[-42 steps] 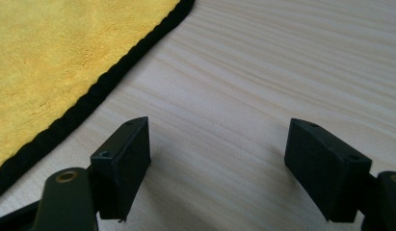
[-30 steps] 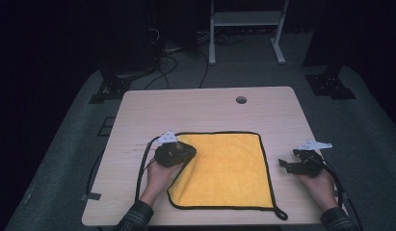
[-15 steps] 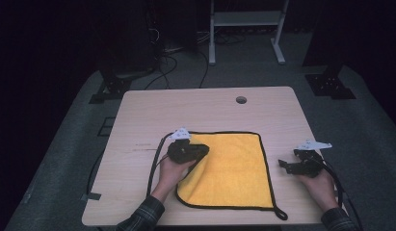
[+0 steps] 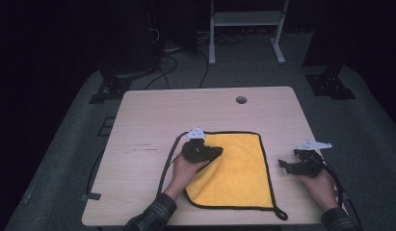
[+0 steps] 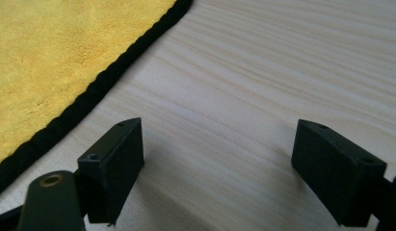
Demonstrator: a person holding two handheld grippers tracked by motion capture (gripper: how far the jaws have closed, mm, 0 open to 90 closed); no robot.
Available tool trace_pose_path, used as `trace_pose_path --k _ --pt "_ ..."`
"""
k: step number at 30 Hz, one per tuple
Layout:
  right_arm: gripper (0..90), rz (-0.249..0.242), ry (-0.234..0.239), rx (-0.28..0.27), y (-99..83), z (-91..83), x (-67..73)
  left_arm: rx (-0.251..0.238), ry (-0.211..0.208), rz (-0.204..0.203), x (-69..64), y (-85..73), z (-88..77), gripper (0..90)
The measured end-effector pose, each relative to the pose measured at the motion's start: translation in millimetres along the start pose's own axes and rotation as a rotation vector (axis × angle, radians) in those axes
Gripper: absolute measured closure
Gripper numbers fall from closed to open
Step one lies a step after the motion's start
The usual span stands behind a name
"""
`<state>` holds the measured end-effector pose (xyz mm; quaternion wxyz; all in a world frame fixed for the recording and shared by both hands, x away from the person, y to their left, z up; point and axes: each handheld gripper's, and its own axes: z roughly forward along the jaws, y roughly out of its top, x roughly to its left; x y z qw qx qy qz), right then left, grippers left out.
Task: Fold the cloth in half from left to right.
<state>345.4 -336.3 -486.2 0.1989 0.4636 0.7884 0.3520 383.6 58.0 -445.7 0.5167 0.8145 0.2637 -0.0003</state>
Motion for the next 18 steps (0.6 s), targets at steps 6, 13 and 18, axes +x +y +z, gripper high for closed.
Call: trace_pose_path --k 6,13,18 --pt "17.5 -0.001 0.000 0.000 0.0 0.0 0.0 0.002 -0.018 -0.002 -3.0 2.9 11.6 87.2" --pt "17.5 0.000 0.000 0.000 0.0 0.0 0.0 -0.003 -0.035 -0.003 -6.5 8.1 22.5 87.2" --pt "17.5 0.000 0.000 0.000 0.0 0.0 0.0 -0.010 -0.048 0.004 -10.1 14.7 31.2 87.3"
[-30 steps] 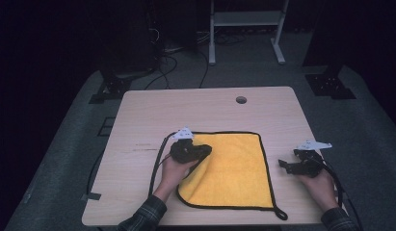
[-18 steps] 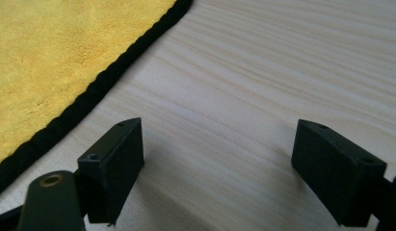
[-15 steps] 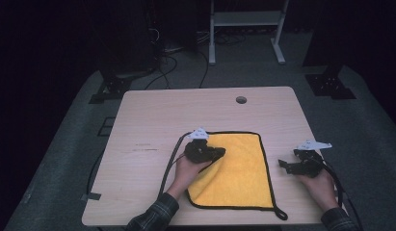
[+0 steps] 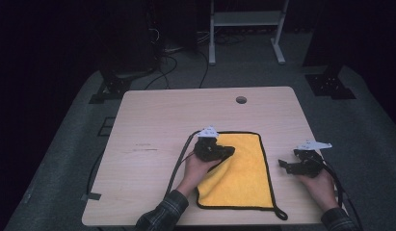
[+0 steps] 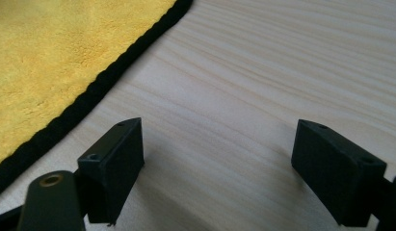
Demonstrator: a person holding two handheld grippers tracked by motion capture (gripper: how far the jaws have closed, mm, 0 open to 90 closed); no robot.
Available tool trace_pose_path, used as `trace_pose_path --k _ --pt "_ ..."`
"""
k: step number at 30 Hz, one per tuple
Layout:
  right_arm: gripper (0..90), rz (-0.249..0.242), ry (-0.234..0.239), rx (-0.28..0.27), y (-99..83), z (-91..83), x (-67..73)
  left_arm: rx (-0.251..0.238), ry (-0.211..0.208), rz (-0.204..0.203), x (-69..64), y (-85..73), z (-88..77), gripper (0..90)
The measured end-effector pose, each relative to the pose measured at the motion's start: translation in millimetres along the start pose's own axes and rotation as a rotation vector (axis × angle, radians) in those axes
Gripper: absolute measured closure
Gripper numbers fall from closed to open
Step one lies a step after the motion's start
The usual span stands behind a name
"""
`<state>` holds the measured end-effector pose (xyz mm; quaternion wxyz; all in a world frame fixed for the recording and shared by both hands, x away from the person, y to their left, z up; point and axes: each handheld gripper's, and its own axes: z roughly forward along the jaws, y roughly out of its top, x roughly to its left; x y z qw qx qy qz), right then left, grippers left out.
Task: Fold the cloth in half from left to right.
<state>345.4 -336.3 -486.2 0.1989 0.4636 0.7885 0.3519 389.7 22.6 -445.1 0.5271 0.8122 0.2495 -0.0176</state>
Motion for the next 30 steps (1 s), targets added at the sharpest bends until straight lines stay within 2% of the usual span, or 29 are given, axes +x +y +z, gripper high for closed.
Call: trace_pose_path --k 20,26,30 --pt "17.5 0.001 0.000 0.000 0.0 0.0 0.0 -0.004 -0.065 0.018 -13.9 18.0 47.9 87.3" --pt "17.5 0.000 0.000 0.000 0.0 0.0 0.0 0.009 -0.079 0.001 -14.9 17.7 68.2 87.3" --pt "17.5 -0.001 0.000 0.000 0.0 0.0 0.0 0.017 -0.083 -0.003 -17.0 18.5 75.9 87.3"
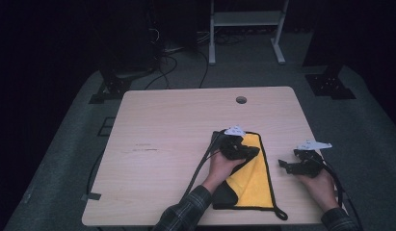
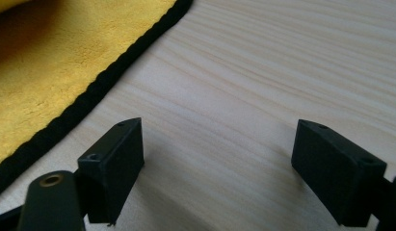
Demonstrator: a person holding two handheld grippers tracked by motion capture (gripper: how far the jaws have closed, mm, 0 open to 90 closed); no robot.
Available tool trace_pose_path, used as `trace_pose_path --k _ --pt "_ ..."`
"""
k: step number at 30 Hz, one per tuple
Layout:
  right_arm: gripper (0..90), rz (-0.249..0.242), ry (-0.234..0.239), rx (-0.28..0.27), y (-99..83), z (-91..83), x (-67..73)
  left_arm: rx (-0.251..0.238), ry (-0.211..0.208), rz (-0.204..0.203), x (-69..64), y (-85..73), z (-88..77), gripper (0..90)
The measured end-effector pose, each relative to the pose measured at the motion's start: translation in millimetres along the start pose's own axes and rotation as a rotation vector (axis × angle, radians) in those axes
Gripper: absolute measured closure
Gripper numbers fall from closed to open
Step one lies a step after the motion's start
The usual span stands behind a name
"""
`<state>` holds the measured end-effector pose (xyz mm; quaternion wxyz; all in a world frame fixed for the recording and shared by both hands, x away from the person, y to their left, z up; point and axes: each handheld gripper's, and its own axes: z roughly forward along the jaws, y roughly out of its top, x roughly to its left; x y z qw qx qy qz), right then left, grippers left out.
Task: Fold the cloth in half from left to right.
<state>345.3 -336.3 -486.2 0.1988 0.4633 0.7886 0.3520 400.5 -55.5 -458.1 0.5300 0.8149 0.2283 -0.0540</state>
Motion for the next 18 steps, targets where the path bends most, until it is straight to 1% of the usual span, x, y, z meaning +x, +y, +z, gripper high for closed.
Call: trace_pose_path --k 5,9,15,17,18 --pt "17.5 0.001 0.000 0.000 0.0 0.0 0.1 0.012 -0.007 0.000 -1.4 1.7 10.6 87.2" --pt "17.5 0.001 0.000 0.000 0.0 0.0 0.0 0.042 -0.002 0.007 -0.9 0.6 19.3 87.1" --pt "17.5 0.000 0.000 0.000 0.0 0.0 0.0 0.076 0.012 -0.007 1.0 -3.8 30.7 86.6" --pt "17.5 0.000 0.000 0.000 0.0 0.0 0.0 0.092 0.022 0.000 0.6 -4.3 33.9 86.7" --pt "17.5 0.000 0.000 0.000 0.0 0.0 0.0 0.113 0.031 0.005 0.2 -4.6 37.1 86.6"
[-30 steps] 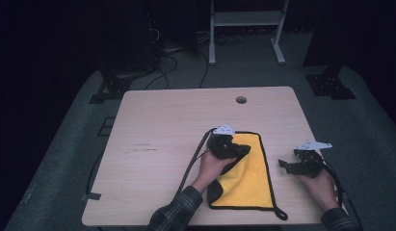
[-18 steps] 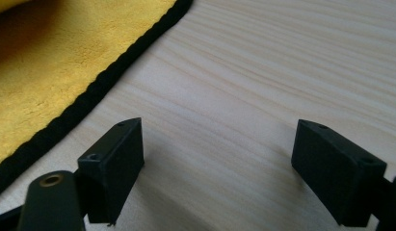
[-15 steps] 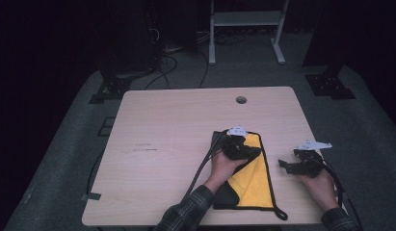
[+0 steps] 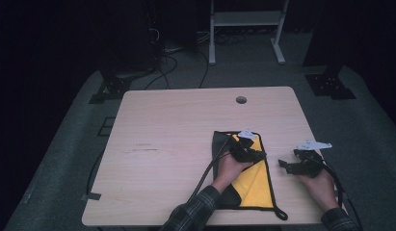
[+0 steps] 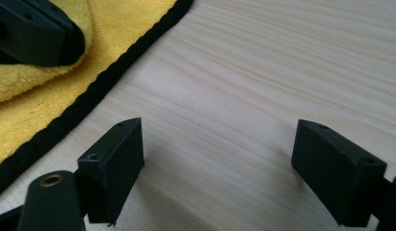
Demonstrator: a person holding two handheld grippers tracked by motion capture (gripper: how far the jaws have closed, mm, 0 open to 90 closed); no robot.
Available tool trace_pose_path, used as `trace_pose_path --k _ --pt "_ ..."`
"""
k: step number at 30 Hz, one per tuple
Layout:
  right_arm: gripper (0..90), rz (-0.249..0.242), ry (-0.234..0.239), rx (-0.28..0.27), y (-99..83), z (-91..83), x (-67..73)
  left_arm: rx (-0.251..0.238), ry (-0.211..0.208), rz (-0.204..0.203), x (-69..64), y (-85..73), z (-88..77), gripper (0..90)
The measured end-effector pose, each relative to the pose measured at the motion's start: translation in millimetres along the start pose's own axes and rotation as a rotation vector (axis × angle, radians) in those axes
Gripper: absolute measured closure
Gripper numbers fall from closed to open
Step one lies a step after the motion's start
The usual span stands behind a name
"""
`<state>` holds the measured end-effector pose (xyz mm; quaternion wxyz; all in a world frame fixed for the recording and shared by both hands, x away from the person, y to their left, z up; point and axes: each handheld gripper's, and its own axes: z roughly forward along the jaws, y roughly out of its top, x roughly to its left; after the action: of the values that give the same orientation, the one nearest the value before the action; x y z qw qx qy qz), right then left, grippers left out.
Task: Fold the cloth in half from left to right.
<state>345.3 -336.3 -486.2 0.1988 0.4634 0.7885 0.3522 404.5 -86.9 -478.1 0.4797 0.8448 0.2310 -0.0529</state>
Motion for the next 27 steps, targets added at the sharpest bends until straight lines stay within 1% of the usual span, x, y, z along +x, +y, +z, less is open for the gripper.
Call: trace_pose_path --k 2,3,6,7,8,10,11,12,14,15,16,18,21,24,27 --pt "17.5 0.000 0.000 0.000 0.0 0.0 0.0 0.004 0.007 0.000 -0.5 -0.1 1.7 86.6" --pt "17.5 0.000 0.000 0.000 0.0 0.0 0.0 0.016 0.010 0.001 -0.6 0.2 2.8 86.4" --pt "17.5 -0.001 0.001 0.000 0.0 0.0 0.0 0.030 0.021 0.003 -1.9 0.4 5.9 85.7" --pt "17.5 -0.001 0.001 0.000 0.0 0.0 0.1 0.032 0.021 0.006 -2.1 0.5 5.8 83.6" --pt "17.5 -0.001 0.001 0.000 0.0 0.0 0.1 0.029 0.019 0.005 -2.2 0.7 5.4 83.6" --pt "17.5 -0.001 0.002 0.000 0.0 0.0 0.1 0.012 0.009 0.006 -2.3 1.7 2.5 79.9" --pt "17.5 -0.002 0.002 0.000 0.0 0.0 0.1 -0.001 0.008 0.008 -2.7 2.5 -0.4 75.8" --pt "17.5 -0.002 0.002 0.000 0.0 0.0 0.1 -0.006 0.008 0.011 -2.7 3.6 -4.6 75.8" --pt "17.5 -0.001 0.003 0.000 -0.1 -0.1 0.2 -0.021 0.010 0.013 -1.9 5.8 -14.6 72.4" --pt "17.5 -0.002 0.003 0.000 -0.1 -0.1 0.2 -0.032 0.013 0.013 -1.3 6.5 -20.5 69.2" --pt "17.5 -0.002 0.003 0.000 -0.1 -0.1 0.2 -0.036 0.019 0.011 -0.5 7.1 -27.3 69.2" --pt "17.5 -0.001 0.003 0.000 -0.1 -0.1 0.2 -0.043 0.026 0.013 1.7 6.8 -41.0 66.1" --pt "17.5 -0.002 0.002 0.000 -0.1 -0.1 0.2 -0.049 0.052 0.015 4.8 2.5 -60.4 61.7" --pt "17.5 -0.002 0.002 0.000 -0.1 -0.1 0.2 -0.050 0.084 0.011 7.0 -5.1 -77.2 56.8" --pt "17.5 -0.002 0.002 0.000 -0.1 -0.1 0.2 -0.049 0.127 0.015 8.1 -14.0 -90.6 50.9"
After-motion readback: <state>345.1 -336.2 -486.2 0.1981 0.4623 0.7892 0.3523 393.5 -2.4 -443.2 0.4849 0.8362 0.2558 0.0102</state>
